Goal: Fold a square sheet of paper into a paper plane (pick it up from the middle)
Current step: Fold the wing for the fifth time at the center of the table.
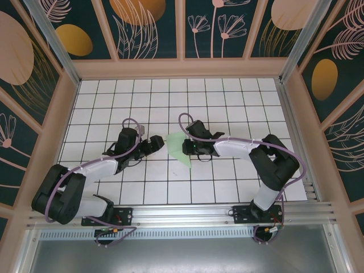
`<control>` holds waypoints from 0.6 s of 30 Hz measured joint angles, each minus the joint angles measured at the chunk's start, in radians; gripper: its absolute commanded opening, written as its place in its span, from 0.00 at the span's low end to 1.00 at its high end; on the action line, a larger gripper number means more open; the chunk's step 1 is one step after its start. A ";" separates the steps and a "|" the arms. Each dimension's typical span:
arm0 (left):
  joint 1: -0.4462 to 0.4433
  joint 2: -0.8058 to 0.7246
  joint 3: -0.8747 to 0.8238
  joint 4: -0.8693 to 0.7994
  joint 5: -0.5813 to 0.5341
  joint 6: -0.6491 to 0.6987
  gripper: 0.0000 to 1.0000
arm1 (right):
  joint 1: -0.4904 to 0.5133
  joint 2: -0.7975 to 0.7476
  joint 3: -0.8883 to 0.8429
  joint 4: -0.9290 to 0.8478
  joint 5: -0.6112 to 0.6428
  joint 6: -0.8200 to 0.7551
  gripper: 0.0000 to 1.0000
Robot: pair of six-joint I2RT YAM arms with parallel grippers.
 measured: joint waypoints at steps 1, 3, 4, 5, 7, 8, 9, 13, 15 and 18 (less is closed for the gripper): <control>-0.001 0.000 -0.002 0.001 0.000 -0.001 0.90 | 0.000 -0.007 0.000 0.000 0.000 -0.003 0.22; -0.002 0.004 -0.004 0.005 0.000 -0.004 0.90 | 0.000 -0.039 -0.002 0.002 -0.010 -0.010 0.20; -0.002 0.008 -0.005 0.008 0.000 -0.007 0.90 | 0.002 -0.062 -0.006 0.010 -0.018 -0.014 0.20; -0.002 0.012 -0.005 0.012 0.000 -0.007 0.90 | 0.002 -0.085 -0.011 0.023 -0.031 -0.018 0.20; -0.003 0.018 -0.006 0.018 -0.001 -0.012 0.90 | 0.006 -0.116 -0.016 0.046 -0.050 -0.024 0.20; -0.004 0.020 -0.008 0.023 0.000 -0.015 0.90 | 0.008 -0.122 -0.016 0.059 -0.061 -0.025 0.20; -0.004 0.022 -0.011 0.029 0.000 -0.019 0.90 | 0.009 -0.122 -0.016 0.069 -0.069 -0.025 0.19; -0.013 0.031 -0.019 0.052 0.003 -0.034 0.90 | 0.013 -0.088 -0.016 0.085 -0.102 -0.025 0.18; -0.019 0.034 -0.021 0.059 0.006 -0.042 0.89 | 0.013 -0.064 -0.016 0.087 -0.106 -0.025 0.18; -0.027 0.036 -0.026 0.071 0.010 -0.055 0.87 | 0.011 -0.029 -0.017 0.088 -0.106 -0.024 0.17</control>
